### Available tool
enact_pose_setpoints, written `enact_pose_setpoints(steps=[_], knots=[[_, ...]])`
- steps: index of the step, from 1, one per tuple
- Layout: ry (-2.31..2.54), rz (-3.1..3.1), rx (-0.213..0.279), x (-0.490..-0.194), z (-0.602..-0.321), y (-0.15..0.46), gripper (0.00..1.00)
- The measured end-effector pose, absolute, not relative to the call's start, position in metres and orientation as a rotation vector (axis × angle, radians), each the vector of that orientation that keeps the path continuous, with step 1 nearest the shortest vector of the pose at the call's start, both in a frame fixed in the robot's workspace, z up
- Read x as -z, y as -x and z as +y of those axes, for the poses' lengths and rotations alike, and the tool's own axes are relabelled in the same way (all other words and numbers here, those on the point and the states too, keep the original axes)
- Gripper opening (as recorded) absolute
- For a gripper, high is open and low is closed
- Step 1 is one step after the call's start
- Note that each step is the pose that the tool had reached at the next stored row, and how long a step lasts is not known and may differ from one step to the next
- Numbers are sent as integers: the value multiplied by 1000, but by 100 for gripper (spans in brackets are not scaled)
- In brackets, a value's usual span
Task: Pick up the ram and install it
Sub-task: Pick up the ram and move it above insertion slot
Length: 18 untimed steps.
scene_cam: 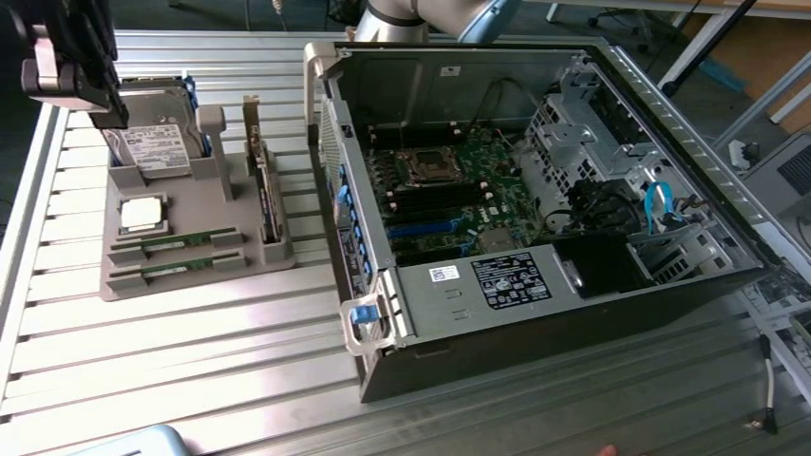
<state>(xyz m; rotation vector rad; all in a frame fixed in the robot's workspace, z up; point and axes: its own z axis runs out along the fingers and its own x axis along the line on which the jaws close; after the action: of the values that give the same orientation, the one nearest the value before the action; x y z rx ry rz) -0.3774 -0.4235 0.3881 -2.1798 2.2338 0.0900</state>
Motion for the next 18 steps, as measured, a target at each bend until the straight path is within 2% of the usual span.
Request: enact_pose_setpoints(steps=[18], knots=[[2189, 2225, -90, -381, -424, 377, 10]])
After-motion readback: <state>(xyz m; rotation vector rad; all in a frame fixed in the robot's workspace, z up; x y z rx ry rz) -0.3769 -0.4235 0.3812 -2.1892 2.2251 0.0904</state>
